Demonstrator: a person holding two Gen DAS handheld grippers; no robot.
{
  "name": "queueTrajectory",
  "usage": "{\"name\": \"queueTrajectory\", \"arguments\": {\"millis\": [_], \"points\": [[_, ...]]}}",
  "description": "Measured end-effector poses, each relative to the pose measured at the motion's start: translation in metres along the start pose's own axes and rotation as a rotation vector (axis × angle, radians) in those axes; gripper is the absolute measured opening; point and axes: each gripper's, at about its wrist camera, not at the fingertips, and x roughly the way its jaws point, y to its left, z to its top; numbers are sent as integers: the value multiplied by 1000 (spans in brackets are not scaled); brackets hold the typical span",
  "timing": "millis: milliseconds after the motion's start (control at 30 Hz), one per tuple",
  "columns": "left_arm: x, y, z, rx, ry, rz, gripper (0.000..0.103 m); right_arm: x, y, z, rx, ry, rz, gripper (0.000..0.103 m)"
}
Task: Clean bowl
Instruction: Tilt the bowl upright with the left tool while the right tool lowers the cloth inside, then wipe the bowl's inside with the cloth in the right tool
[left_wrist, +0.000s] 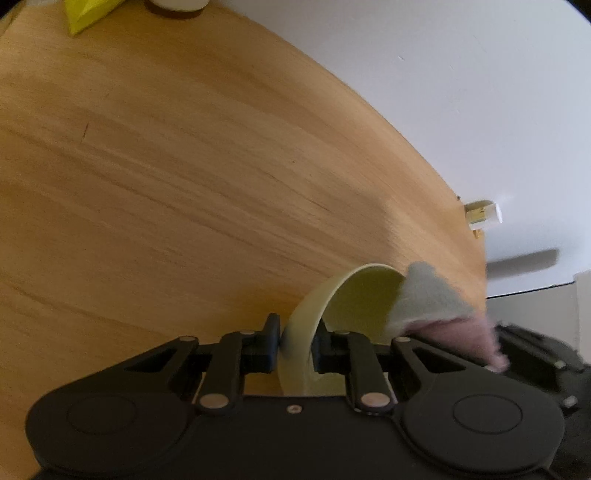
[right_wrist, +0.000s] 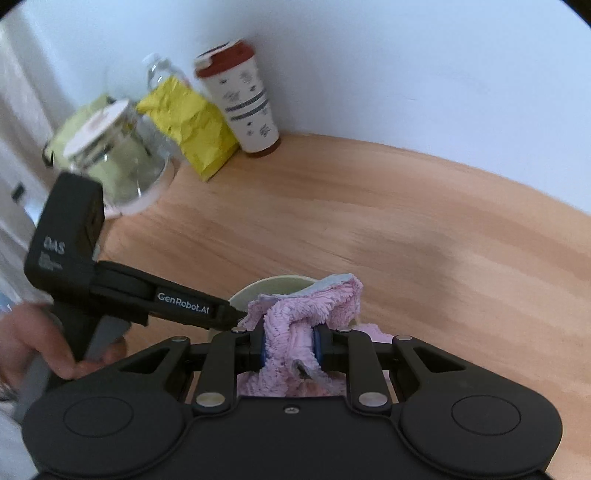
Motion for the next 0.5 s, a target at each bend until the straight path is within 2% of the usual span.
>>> {"name": "queueTrajectory", "arguments": {"millis": [133,300,333,367,467,500], "points": [[-4,4,2,13,5,-15,17,15,14,-3,-85,32,-46,24],[-9,3,7,57,11,-20,18,38,19,-2,-106,86,-88,24],[-10,2,8,69,14,-19,23,42,19,-1,-101,98,-92,24],[-13,1,9,92,9,-10,35,45,19,-1,-99,107,-96,25],[-18,-3,11,138,-3,3,57,47,21,-1,-103,117,-108,28],[-21,-5,12,155,-6,4,61,47,22,-2,-104,118,-111,33]]}}
